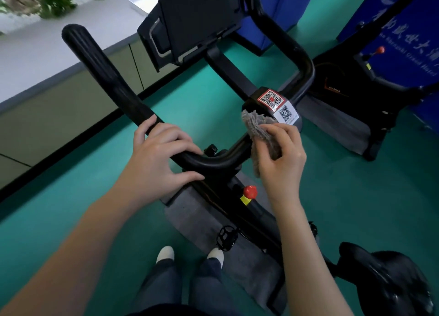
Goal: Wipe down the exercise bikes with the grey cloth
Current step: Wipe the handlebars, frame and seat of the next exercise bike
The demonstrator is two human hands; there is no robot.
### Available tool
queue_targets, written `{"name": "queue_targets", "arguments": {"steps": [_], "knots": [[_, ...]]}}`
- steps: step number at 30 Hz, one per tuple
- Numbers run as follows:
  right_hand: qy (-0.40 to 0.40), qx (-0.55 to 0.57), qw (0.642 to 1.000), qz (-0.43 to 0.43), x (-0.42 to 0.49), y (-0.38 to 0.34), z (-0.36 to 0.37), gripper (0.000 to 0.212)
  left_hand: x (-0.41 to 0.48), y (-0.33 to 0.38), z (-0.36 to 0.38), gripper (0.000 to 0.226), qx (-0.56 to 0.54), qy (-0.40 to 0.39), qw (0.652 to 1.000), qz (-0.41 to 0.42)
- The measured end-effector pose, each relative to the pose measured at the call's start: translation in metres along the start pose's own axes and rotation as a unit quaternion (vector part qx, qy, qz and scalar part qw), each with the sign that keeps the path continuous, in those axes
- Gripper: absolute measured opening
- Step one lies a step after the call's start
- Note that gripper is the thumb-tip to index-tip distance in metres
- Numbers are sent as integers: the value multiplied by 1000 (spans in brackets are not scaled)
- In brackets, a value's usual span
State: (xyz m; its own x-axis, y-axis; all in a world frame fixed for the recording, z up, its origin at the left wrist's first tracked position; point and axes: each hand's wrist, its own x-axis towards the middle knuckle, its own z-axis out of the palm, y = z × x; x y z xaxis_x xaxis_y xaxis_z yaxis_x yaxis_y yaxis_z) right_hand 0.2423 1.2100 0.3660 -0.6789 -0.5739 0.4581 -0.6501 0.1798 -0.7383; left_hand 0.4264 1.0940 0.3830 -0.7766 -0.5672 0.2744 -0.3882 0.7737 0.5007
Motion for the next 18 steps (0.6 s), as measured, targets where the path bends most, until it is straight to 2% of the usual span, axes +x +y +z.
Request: {"name": "queue_targets", "arguments": {"steps": [5, 9, 13, 18], "knots": [[83, 6, 996, 14, -8, 13, 5, 17, 0, 1, 1, 37, 2, 1, 1000, -6], [137, 49, 986, 79, -30, 22, 14, 16, -1, 3, 0, 39, -1, 3, 1000, -11], [144, 136, 964, 176, -33, 16, 26, 15, -2, 7, -1, 37, 4, 1, 1000, -18], [126, 211, 943, 223, -55, 0, 33, 20, -2, 9, -2, 40, 14, -9, 1000, -20]]}}
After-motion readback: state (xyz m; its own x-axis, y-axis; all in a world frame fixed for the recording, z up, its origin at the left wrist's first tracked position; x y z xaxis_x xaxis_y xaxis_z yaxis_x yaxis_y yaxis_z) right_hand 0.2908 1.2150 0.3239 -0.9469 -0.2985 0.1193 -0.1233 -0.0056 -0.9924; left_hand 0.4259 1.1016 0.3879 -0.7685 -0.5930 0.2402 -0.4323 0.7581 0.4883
